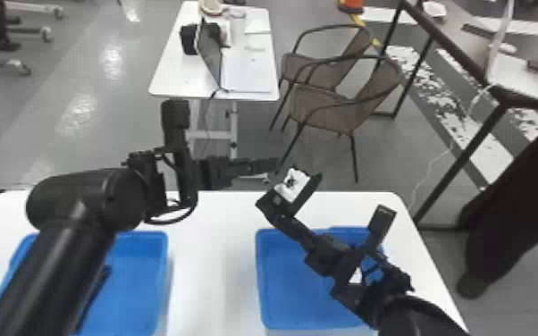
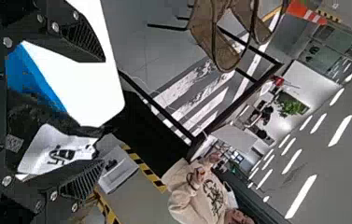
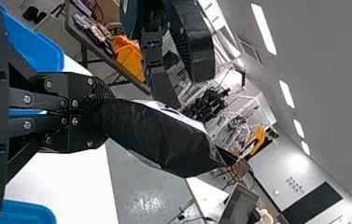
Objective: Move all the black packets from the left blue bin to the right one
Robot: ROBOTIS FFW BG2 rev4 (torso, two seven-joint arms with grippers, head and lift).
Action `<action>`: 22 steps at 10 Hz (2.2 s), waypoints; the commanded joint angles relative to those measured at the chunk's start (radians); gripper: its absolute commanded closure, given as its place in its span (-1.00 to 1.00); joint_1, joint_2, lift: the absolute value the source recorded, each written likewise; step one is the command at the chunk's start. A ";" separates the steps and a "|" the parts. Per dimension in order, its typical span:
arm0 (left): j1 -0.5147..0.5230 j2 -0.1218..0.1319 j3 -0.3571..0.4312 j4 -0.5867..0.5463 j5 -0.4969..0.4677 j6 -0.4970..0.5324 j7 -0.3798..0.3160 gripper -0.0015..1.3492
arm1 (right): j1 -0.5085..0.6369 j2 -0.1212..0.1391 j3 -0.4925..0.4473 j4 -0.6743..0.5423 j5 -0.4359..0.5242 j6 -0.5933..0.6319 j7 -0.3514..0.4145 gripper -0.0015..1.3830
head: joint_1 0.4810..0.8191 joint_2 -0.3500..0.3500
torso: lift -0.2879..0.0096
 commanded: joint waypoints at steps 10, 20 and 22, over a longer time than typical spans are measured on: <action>0.463 0.102 0.253 -0.460 -0.206 -0.512 0.064 -1.00 | 0.087 -0.040 -0.274 -0.096 0.311 0.450 0.180 0.85 | 0.27 -0.24 | 0.94; 0.532 0.110 0.295 -0.517 -0.195 -0.550 0.080 -1.00 | -0.019 0.001 -0.349 -0.100 0.597 0.416 0.210 -0.81 | 0.27 -0.10 | 0.94; 0.566 0.114 0.324 -0.532 -0.194 -0.533 0.080 -0.96 | 0.029 0.001 -0.393 -0.268 0.597 0.309 0.124 -0.80 | 0.27 -0.32 | 0.94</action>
